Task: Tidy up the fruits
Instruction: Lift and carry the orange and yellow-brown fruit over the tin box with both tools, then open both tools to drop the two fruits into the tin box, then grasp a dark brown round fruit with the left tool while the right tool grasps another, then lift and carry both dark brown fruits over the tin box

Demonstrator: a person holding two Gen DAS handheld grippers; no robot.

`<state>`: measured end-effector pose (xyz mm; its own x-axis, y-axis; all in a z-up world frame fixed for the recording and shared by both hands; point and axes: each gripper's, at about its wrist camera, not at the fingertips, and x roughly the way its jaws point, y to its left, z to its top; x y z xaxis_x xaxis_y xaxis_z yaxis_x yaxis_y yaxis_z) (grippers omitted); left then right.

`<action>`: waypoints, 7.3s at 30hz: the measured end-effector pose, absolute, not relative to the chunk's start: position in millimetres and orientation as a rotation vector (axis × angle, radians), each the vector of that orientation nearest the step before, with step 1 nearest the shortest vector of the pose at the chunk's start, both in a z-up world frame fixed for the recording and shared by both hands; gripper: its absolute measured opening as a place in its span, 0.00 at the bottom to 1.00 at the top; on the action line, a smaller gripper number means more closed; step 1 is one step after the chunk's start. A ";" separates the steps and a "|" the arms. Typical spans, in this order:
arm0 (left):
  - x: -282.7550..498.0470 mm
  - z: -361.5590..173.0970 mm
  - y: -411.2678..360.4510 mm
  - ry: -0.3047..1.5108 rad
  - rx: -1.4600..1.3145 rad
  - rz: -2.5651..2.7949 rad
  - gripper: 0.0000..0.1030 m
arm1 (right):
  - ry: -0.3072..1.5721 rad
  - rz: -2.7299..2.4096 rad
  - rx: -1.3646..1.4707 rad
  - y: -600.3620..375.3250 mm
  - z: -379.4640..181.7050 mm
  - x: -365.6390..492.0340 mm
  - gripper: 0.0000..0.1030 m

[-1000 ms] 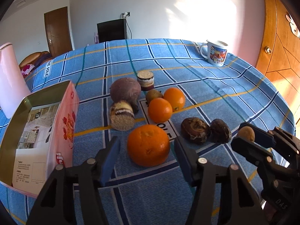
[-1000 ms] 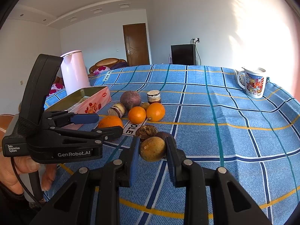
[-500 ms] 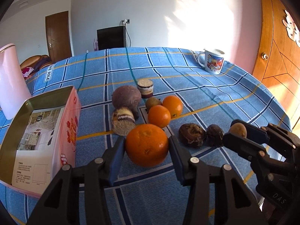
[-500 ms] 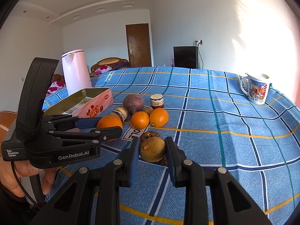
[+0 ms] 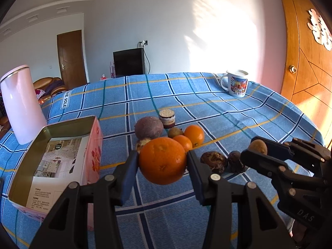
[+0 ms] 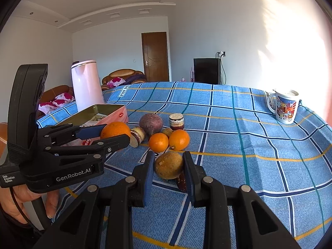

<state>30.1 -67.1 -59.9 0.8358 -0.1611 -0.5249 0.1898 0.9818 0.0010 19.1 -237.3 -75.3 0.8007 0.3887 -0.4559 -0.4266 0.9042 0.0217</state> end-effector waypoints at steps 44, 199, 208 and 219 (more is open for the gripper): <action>43.8 -28.2 51.6 0.468 -0.022 0.038 0.48 | 0.418 0.652 -0.229 -119.1 -10.5 78.9 0.28; 32.0 -55.3 -106.2 0.466 0.016 -0.325 0.43 | 0.360 0.423 -0.064 -292.4 -70.7 27.3 0.36; 25.9 -52.6 -108.2 0.430 0.037 -0.309 0.43 | 0.337 0.427 -0.067 -292.5 -69.8 23.7 0.36; 17.4 -48.1 -107.9 0.382 0.058 -0.287 0.43 | 0.259 0.433 -0.071 -294.1 -67.1 10.8 0.36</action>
